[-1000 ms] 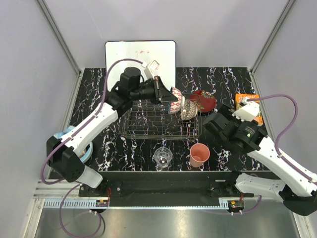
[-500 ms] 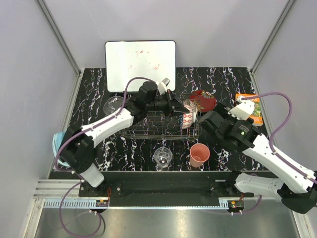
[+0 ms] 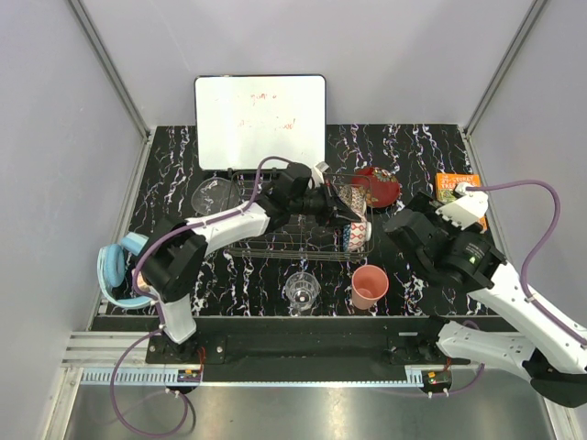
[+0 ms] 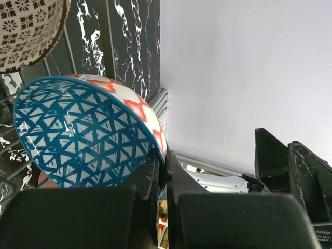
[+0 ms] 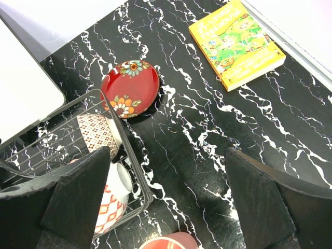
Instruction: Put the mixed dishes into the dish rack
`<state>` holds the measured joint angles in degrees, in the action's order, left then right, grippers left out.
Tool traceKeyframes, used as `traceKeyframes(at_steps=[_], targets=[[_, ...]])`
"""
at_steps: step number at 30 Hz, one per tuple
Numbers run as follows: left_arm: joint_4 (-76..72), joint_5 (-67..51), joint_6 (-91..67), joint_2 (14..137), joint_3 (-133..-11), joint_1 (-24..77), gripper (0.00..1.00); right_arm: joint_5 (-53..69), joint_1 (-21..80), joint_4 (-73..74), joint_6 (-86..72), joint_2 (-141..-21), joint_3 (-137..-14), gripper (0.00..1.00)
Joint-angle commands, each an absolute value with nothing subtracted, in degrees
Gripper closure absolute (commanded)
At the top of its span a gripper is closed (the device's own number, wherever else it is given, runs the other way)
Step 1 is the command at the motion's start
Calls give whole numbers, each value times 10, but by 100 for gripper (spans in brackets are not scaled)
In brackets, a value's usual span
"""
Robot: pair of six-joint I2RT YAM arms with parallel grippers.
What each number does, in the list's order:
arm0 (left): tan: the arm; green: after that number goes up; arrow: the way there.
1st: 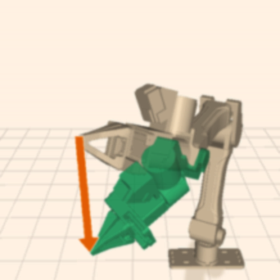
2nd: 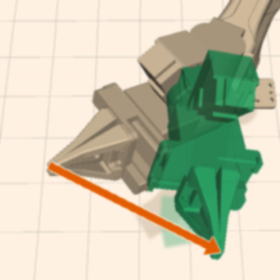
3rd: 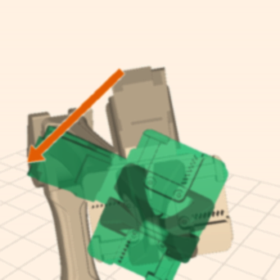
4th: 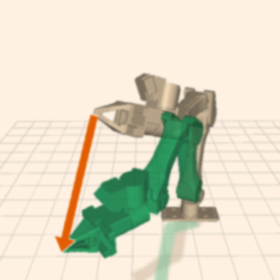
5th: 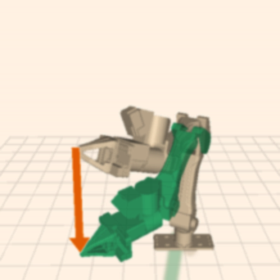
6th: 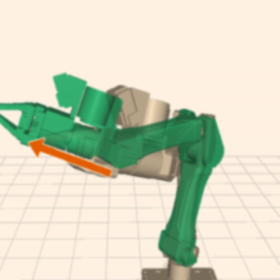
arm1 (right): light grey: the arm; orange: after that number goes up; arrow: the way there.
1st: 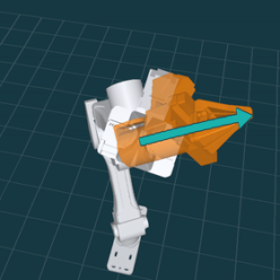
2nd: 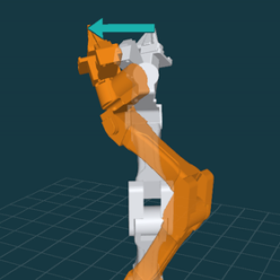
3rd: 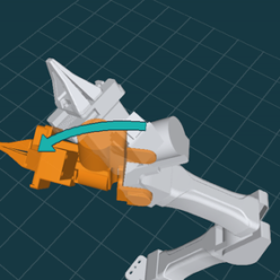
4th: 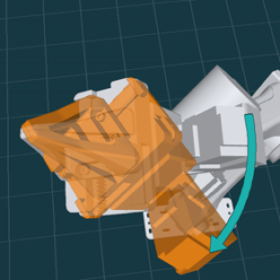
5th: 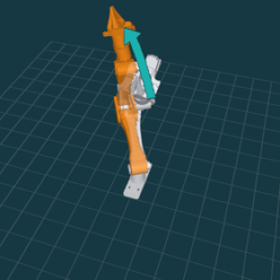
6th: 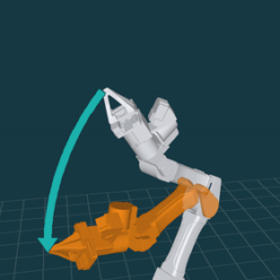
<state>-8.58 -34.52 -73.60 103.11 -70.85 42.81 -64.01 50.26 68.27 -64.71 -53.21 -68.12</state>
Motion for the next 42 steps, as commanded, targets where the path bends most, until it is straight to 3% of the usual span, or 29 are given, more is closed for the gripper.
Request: traceKeyframes(at_steps=[1,6,12,19,22,24,26,29,30,34,42], targets=[[-141,-378,-753,1035,-738,440,100,-673,501,667,-637,-503,-665,0],[-122,-381,-746,1043,-738,440,99,-679,501,663,-623,-482,-652,0],[-69,-370,-703,1052,-736,435,84,-685,502,660,-616,-471,-651,0],[-18,-355,-652,1058,-734,432,84,-687,501,657,-612,-460,-649,0],[-25,-356,-651,1062,-735,435,79,-686,501,652,-607,-464,-651,0],[-31,-363,-651,1064,-738,438,70,-686,501,651,-605,-468,-652,0],[-32,-370,-649,1067,-744,439,52,-686,502,651,-604,-470,-652,0],[-33,-379,-647,1066,-748,439,42,-684,502,650,-606,-472,-650,0],[-36,-381,-645,1065,-748,439,23,-683,501,649,-607,-472,-649,0],[-37,-395,-615,1051,-751,439,1,-680,502,646,-607,-482,-649,1],[110,-431,-468,1027,-817,420,1,-662,497,647,-639,-548,-651,0]])
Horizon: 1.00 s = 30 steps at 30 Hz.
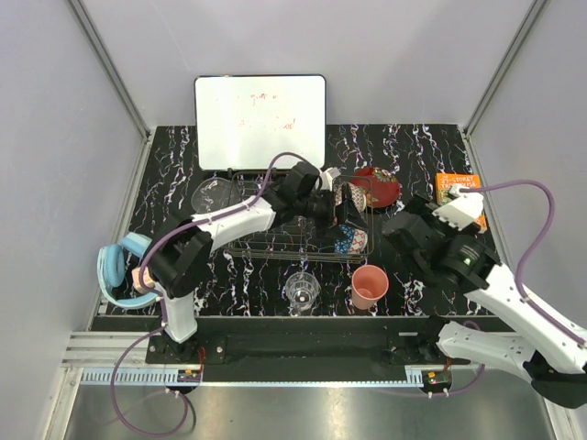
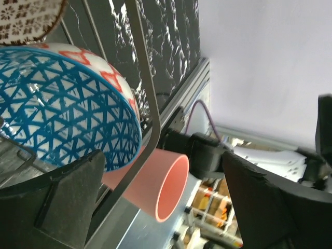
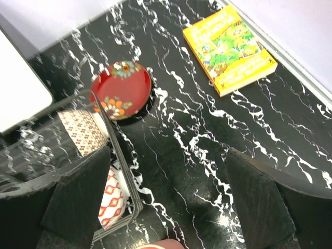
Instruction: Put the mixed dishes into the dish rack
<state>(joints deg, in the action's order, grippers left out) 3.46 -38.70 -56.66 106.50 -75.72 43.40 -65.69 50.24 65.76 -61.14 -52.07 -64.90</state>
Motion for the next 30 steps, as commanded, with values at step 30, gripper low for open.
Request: traceKeyframes(at_steps=[30], targets=[[619,-55,110,833,-1053,144,1,113,-30,234,-478,-990,-733,0]])
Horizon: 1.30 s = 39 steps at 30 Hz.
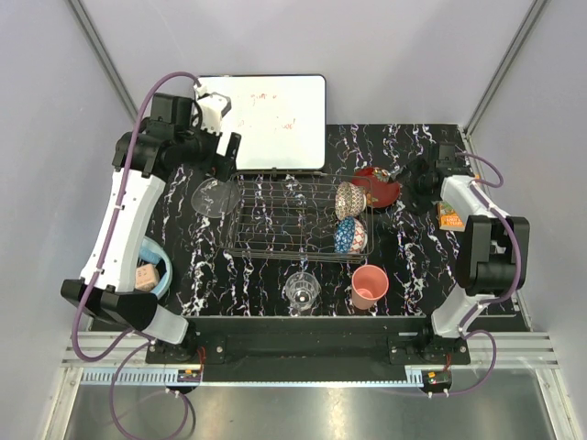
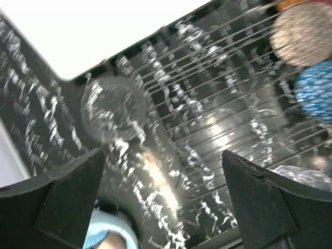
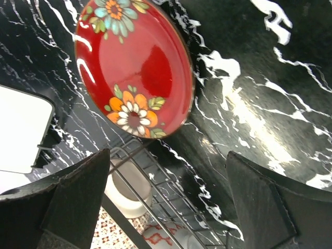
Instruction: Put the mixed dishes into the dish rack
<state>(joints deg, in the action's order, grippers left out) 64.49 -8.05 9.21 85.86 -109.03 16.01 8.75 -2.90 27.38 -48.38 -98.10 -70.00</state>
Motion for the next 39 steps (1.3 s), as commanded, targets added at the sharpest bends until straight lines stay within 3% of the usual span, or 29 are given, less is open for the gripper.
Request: traceKeyframes(at_steps=[1,28,39], targets=[[615,-55,110,829,-1045,135,1,113,-30,229,-478,-997,-732,2],[605,-37,107,724,-911,123,1,61,-30,114,-540,-1107,-682,14],[604,-20,115,701,-892,123,1,55,-29,87,-570,-1128,-661,28]])
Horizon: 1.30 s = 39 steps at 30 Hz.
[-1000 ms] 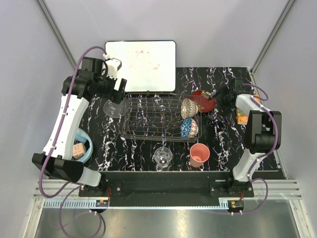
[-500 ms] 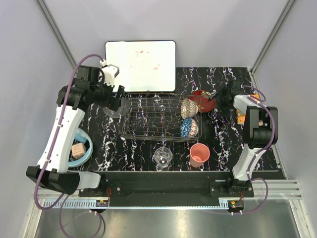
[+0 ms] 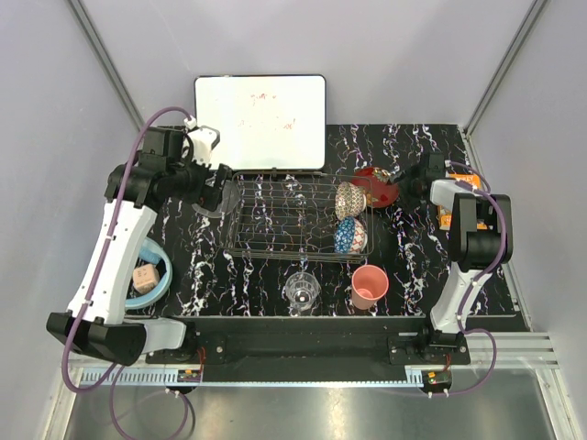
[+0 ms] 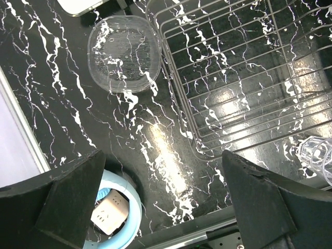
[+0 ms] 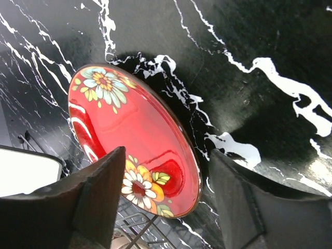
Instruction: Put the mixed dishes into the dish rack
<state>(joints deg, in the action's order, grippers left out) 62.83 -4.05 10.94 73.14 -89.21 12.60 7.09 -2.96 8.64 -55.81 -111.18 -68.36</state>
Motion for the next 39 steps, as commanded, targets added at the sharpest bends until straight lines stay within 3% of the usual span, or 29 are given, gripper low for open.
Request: traceKeyframes(at_steps=[1,13,21,30,39], targets=[[604,-19,115,700,-893,123,1,55,-29,86,-571,-1127,-659,30],[606,-7,120,676,-859,123,2,40,-25,87,-566,-1110,-635,64],[605,-4,118,657,-819,123,2,45,-25,87,-562,-1105,-629,100],[603,-1,125,655,-798,123,2,25,-25,85,-536,-1023,-597,100],[599,9,124,661,-788,123,3,-19,-25,108,-396,-904,-640,100]])
